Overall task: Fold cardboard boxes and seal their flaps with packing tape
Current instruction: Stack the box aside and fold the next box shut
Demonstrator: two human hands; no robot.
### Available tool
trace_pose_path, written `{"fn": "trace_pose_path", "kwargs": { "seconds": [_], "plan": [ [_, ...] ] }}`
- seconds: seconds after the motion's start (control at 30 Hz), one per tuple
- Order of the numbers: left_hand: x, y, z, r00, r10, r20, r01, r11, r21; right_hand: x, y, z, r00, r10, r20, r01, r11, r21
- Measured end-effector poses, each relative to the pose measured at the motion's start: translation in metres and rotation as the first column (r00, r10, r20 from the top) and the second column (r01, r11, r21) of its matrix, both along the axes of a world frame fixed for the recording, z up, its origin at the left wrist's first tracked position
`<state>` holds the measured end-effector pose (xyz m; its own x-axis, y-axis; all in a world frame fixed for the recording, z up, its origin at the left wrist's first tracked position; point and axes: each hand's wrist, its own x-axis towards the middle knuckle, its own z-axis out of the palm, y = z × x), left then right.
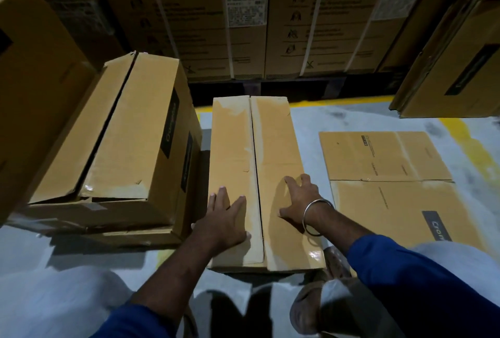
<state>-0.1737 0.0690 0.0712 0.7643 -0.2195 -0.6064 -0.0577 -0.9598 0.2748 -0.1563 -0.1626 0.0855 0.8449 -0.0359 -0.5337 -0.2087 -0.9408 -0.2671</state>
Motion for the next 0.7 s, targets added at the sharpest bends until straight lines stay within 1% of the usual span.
{"fn": "trace_pose_path", "kwargs": {
  "seconds": [0.07, 0.13, 0.27, 0.47, 0.7],
  "plan": [
    [-0.001, 0.001, -0.001, 0.996, 0.077, 0.041, -0.076, 0.997, -0.028, -0.001, -0.001, -0.006, 0.999, -0.049, -0.021, 0.049, 0.999, -0.002],
    [-0.001, 0.003, -0.001, 0.985, 0.164, 0.043, -0.163, 0.986, -0.03, -0.002, -0.001, -0.01, 0.995, -0.094, -0.037, 0.095, 0.995, 0.022],
    [0.0, 0.008, -0.004, 0.943, 0.329, -0.044, -0.331, 0.939, -0.091, -0.002, -0.003, -0.015, 0.99, -0.133, -0.042, 0.137, 0.986, 0.093],
    [0.0, 0.009, -0.006, 0.935, 0.353, 0.012, -0.349, 0.927, -0.136, 0.003, -0.004, -0.019, 0.972, -0.233, -0.017, 0.232, 0.954, 0.189],
    [0.001, 0.0, -0.006, 0.934, 0.353, 0.064, -0.336, 0.923, -0.19, 0.013, -0.006, -0.015, 0.969, -0.24, 0.064, 0.227, 0.96, 0.164]
  ]
}}
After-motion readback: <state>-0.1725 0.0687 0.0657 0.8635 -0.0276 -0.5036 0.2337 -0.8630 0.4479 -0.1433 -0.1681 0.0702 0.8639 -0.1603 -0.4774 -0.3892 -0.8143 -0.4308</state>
